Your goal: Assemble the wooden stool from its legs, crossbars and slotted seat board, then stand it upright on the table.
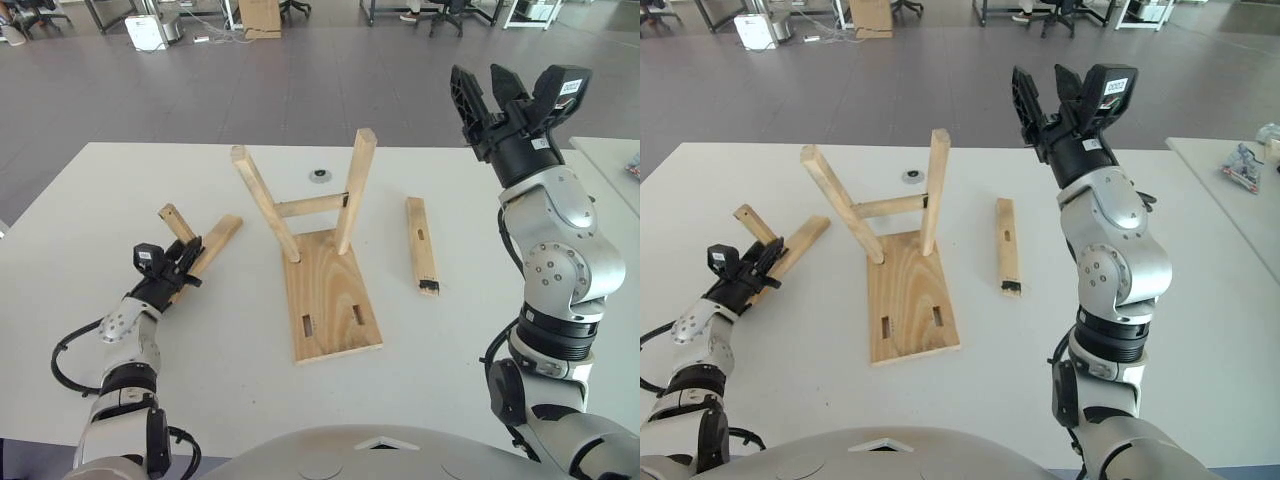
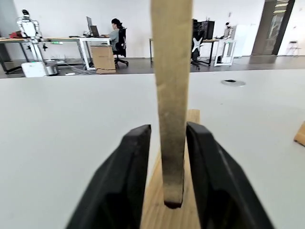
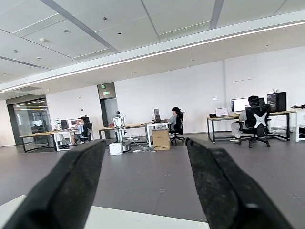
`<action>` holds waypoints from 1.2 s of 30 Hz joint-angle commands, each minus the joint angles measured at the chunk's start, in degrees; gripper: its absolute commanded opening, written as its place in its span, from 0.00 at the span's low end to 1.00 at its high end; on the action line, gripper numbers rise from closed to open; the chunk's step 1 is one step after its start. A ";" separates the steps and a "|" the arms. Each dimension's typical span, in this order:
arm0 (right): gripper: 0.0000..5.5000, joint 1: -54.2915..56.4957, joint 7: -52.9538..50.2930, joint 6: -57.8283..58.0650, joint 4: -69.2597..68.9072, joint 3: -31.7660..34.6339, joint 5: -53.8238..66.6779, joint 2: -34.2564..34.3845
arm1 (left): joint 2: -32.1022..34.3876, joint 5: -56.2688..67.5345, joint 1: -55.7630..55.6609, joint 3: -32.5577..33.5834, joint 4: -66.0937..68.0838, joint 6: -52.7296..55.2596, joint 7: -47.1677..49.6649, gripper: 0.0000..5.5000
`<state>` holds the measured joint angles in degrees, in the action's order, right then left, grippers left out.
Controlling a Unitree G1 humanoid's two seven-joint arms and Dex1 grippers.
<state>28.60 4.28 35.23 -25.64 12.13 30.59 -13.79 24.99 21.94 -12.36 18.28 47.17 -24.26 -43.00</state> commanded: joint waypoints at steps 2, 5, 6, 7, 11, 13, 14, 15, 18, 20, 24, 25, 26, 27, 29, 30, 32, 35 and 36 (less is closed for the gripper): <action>0.57 -1.38 -0.92 0.72 -1.09 -0.68 -1.05 0.02 | 3.99 0.93 2.89 2.12 -14.66 5.85 2.91 0.41; 0.57 -2.70 -1.81 0.93 -2.44 -0.65 -1.31 0.50 | 7.99 2.27 6.90 -0.06 -26.51 16.44 -0.86 0.52; 0.57 -3.31 -2.33 0.96 -3.03 -0.59 -1.44 0.71 | 10.09 1.99 7.61 -1.31 -29.06 19.60 -2.89 0.56; 0.57 -3.84 -2.80 1.00 -3.58 -0.56 -1.52 0.92 | 12.50 1.52 8.13 -2.61 -30.86 22.82 -5.07 0.59; 0.57 -4.75 -3.74 0.89 -4.52 -0.68 -1.76 1.47 | 19.28 -1.11 9.53 -6.07 -32.02 30.13 -11.30 0.66; 0.57 -4.90 -3.92 0.73 -4.60 -0.67 -1.70 1.53 | 20.52 -3.11 9.89 -6.72 -31.09 30.57 -11.42 0.66; 0.57 -4.94 -3.97 0.70 -4.64 -0.64 -1.68 1.54 | 20.65 -3.79 9.84 -6.76 -30.69 30.53 -11.17 0.66; 0.57 -5.10 -4.01 0.74 -4.89 -0.50 -1.59 1.51 | 20.70 -4.62 9.83 -6.97 -30.19 30.41 -10.88 0.66; 0.57 -4.81 -3.65 0.55 -4.37 -0.52 -1.54 1.42 | 20.90 -7.47 10.93 -7.94 -29.12 30.26 -9.93 0.66; 0.57 -4.57 -3.50 0.47 -4.22 -0.43 -1.52 1.28 | 20.98 -8.59 11.36 -8.24 -29.14 30.62 -9.53 0.66; 0.57 -4.20 -3.33 0.27 -4.03 -0.67 -1.64 1.33 | 20.86 -10.28 11.71 -8.64 -28.21 31.80 -8.65 0.66; 0.57 -4.17 -3.29 0.25 -3.99 -0.73 -1.63 1.35 | 20.79 -10.56 11.76 -8.70 -27.96 32.23 -8.52 0.66; 0.57 -4.18 -3.25 0.25 -3.97 -0.76 -1.63 1.36 | 20.69 -10.72 11.68 -8.69 -27.58 32.66 -8.26 0.66; 0.57 -4.23 -3.24 0.25 -4.01 -0.80 -1.64 1.38 | 20.65 -10.87 11.51 -8.70 -27.06 32.93 -7.92 0.66; 0.57 -4.22 -3.22 0.27 -3.92 -0.87 -1.63 1.44 | 20.37 -10.37 10.90 -8.23 -25.98 34.47 -7.54 0.69; 0.57 -4.21 -3.20 0.27 -3.87 -0.91 -1.63 1.46 | 20.32 -10.19 10.69 -8.11 -25.66 35.24 -7.55 0.71; 0.57 -4.16 -3.17 0.26 -3.77 -0.97 -1.62 1.50 | 19.97 -9.86 9.98 -7.74 -24.66 36.22 -7.15 0.76; 0.57 -4.10 -3.11 0.30 -3.68 -1.00 -1.55 1.52 | 20.05 -9.47 9.47 -8.21 -24.07 38.78 -8.15 0.77; 0.57 -4.08 -3.08 0.31 -3.65 -1.01 -1.52 1.50 | 20.19 -8.99 9.41 -8.57 -23.99 40.63 -9.14 0.77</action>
<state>23.99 0.96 35.62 -29.75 11.17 29.10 -12.45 44.71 12.73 -2.26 10.21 22.66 13.44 -50.88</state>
